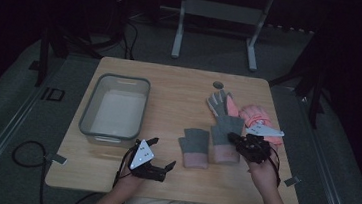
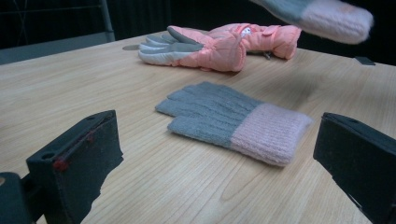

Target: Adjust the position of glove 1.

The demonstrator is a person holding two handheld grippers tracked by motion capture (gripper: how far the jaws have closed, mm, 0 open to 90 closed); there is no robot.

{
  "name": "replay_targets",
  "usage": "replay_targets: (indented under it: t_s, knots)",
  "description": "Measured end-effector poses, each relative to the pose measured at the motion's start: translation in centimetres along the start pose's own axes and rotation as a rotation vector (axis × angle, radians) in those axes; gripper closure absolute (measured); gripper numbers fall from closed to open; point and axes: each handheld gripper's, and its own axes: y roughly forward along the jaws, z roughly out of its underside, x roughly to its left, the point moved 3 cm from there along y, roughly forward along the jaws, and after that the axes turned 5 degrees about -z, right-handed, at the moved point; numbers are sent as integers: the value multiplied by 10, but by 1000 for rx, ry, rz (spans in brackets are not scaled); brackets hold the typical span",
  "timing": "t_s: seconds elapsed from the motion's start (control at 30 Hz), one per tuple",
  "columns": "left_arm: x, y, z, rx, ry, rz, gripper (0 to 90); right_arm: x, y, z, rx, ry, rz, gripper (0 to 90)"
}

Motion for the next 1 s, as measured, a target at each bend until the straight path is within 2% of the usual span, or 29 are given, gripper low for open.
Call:
replay_targets:
  t_s: [0.1,0.17,0.37,0.5,0.8,1.0]
  knots:
    - [0,0,0,2,-2,0,4,5,4,-6,-12,13,-18,863]
    - [0,0,0,4,-5,1,4,14,13,-13,-17,25,-38,863]
    - [0,0,0,5,-1,3,4,31,32,-18,-3,50,-75,863]
    - [1,0,0,7,-2,6,4,41,46,-17,21,28,-80,863]
    - [0,0,0,5,-9,11,4,46,70,-2,77,53,-93,862]
    - [0,0,0,4,-6,10,4,43,86,13,117,67,-78,862]
